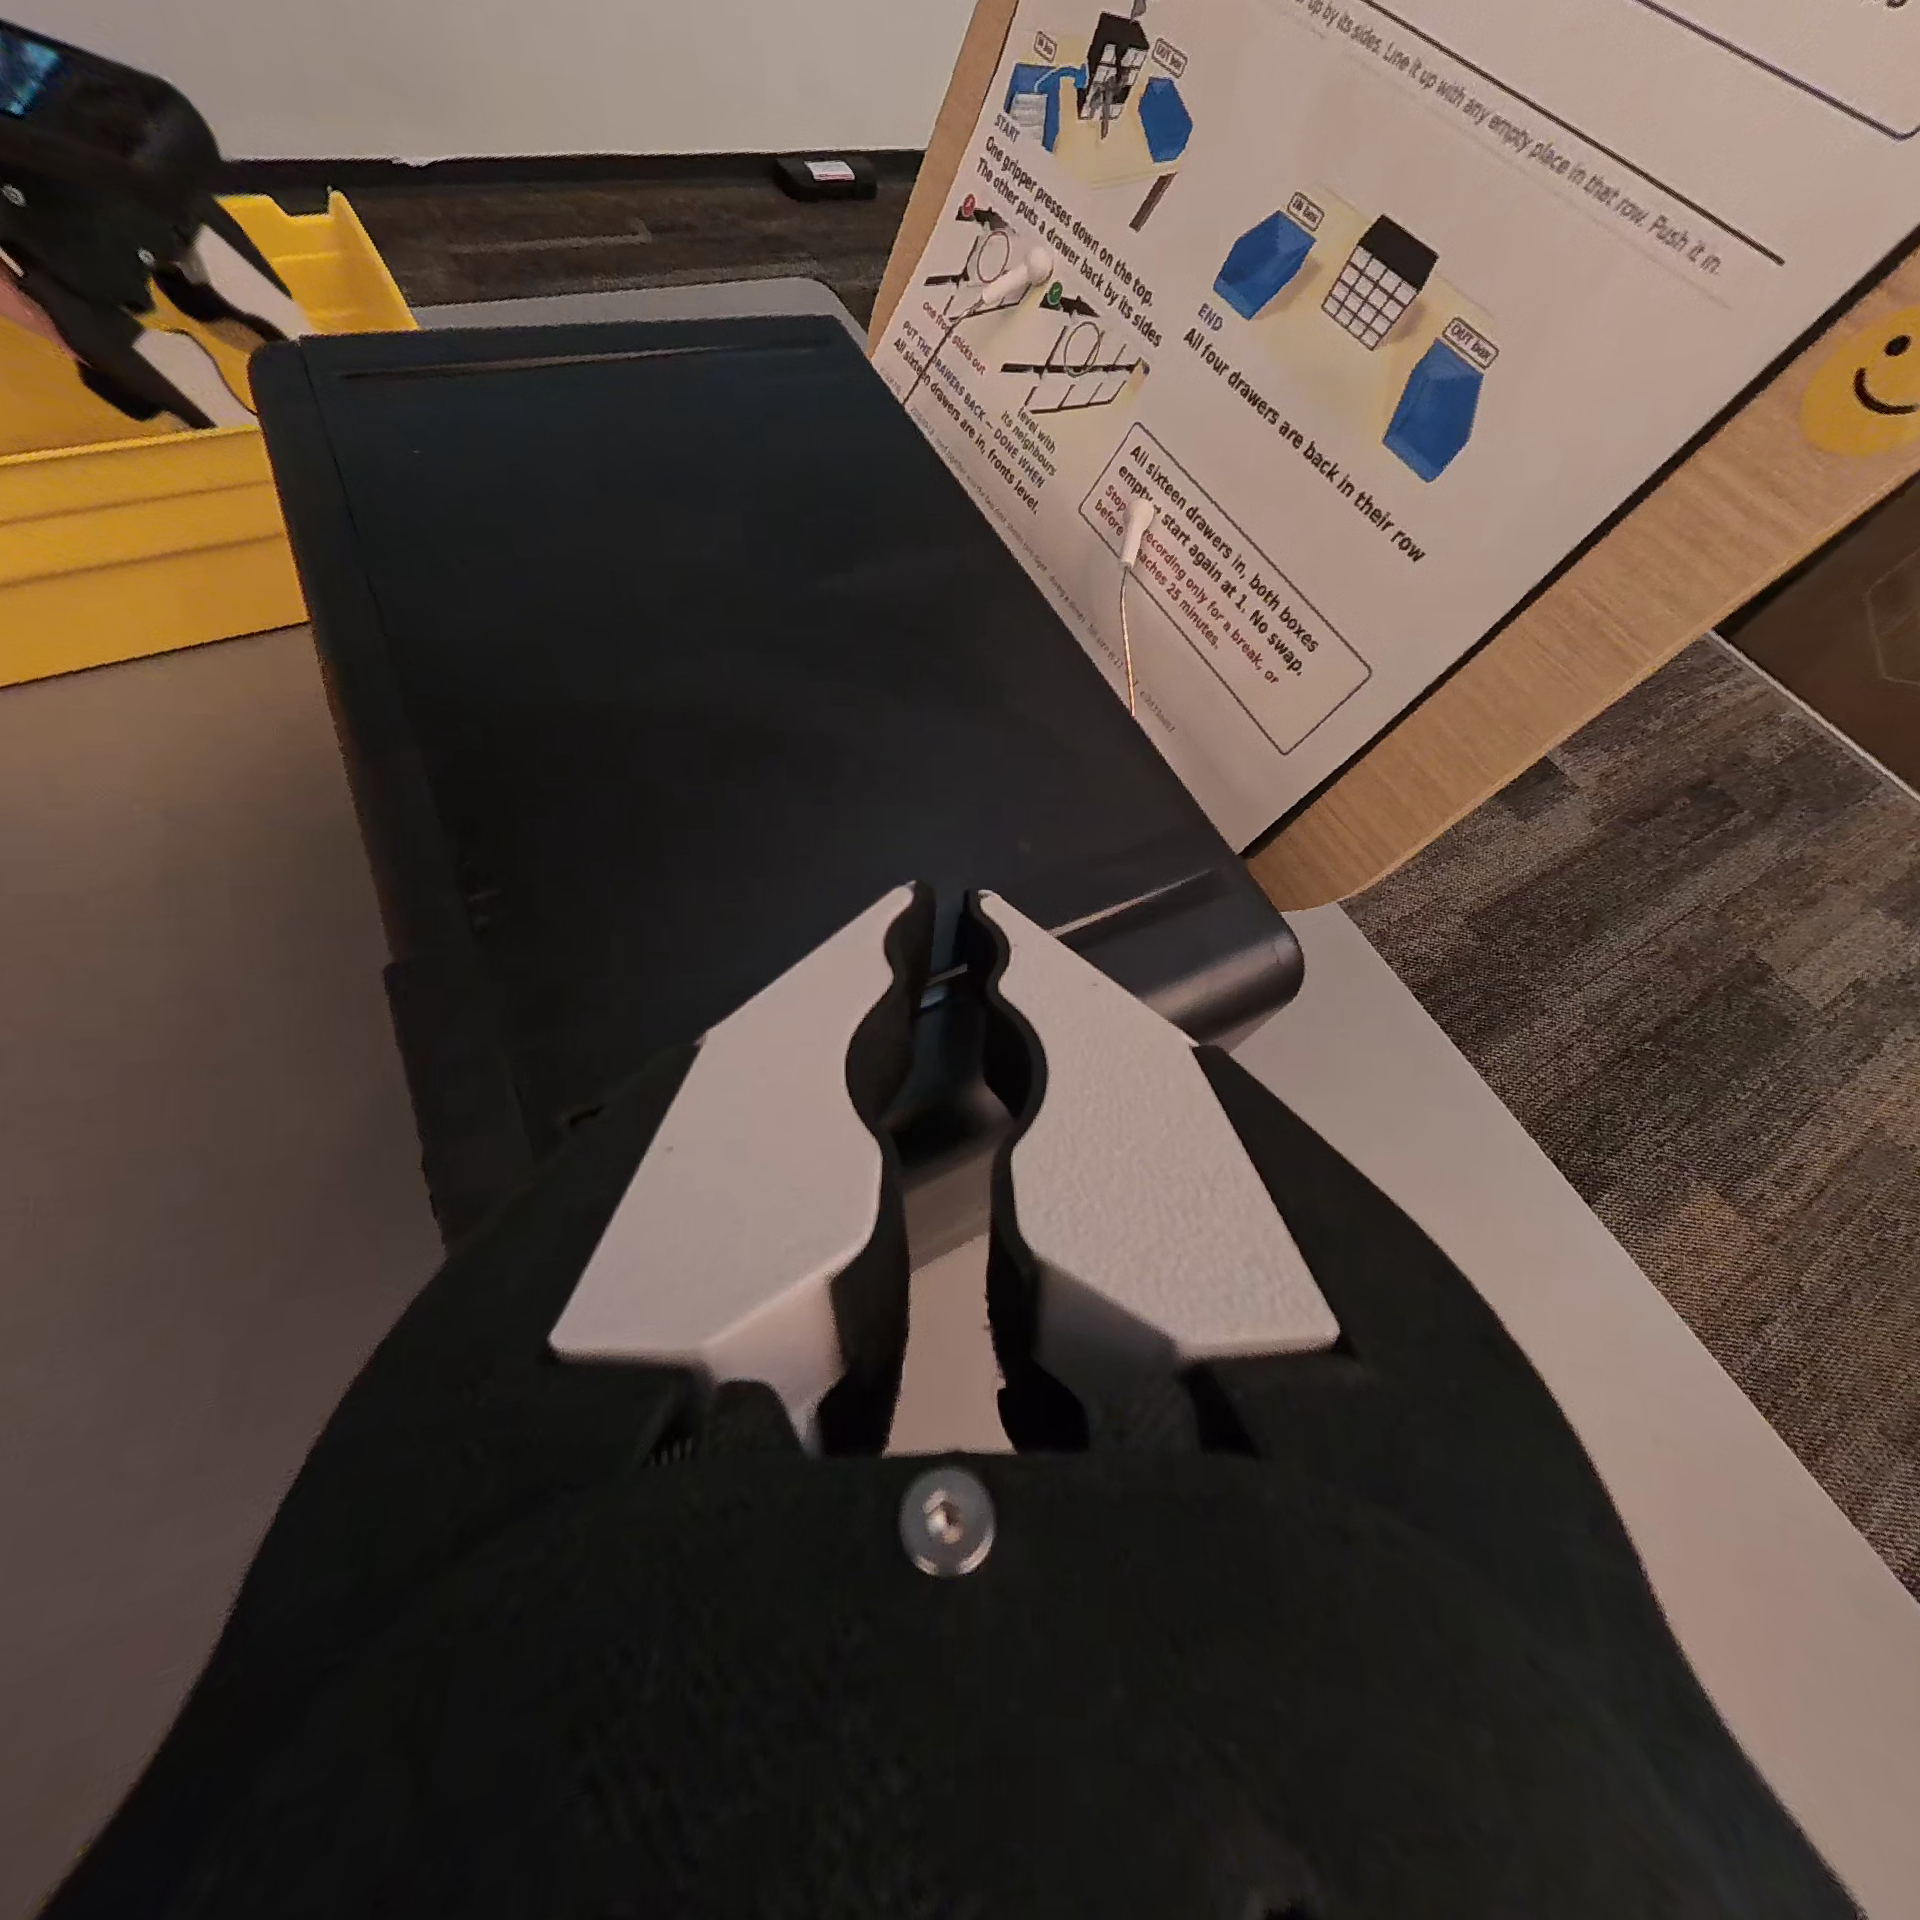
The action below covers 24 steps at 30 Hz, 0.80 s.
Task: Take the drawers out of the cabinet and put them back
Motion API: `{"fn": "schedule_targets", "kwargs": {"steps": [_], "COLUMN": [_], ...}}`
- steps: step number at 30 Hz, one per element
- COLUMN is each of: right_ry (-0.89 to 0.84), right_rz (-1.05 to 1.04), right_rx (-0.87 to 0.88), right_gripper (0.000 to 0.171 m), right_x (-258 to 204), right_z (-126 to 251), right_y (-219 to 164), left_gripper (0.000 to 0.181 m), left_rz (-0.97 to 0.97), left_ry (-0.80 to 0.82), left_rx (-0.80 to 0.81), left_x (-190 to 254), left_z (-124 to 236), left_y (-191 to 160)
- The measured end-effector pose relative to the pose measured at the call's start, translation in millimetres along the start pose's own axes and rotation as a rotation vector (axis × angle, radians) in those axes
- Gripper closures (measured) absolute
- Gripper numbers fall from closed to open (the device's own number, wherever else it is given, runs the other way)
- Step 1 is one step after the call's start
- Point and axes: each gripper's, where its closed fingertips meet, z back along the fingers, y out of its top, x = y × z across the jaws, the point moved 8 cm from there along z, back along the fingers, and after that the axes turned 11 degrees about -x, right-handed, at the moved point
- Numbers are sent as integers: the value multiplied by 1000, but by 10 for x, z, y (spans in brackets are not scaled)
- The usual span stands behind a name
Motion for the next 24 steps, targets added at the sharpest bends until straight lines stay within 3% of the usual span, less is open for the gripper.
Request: {"fn": "schedule_targets", "kwargs": {"steps": [5,10,15,19,21,24], "right_ry": [-21,-16,-20,-17,-23,-31], "right_rz": [31,25,30,29,35,38], "right_rx": [-9,-7,-4,-3,-5,-7], "right_gripper": [168,168,168,168,168,169], "right_x": [-7,-3,-4,-2,-6,-11], "right_z": [-4,-4,-4,-4,-4,-4], "right_y": [11,11,8,7,9,9], "left_gripper": [155,174,181,181,181,181], "left_rz": [18,-15,-4,56,144,275], "left_ry": [-83,-105,40,247,178,-141], "left_rx": [-35,-58,-28,-55,16,87], "left_x": [-67,69,215,362,681,1496], "left_z": [-44,142,679,1318,1676,1956], "left_y": [-97,-204,-389,-519,-377,4]}}
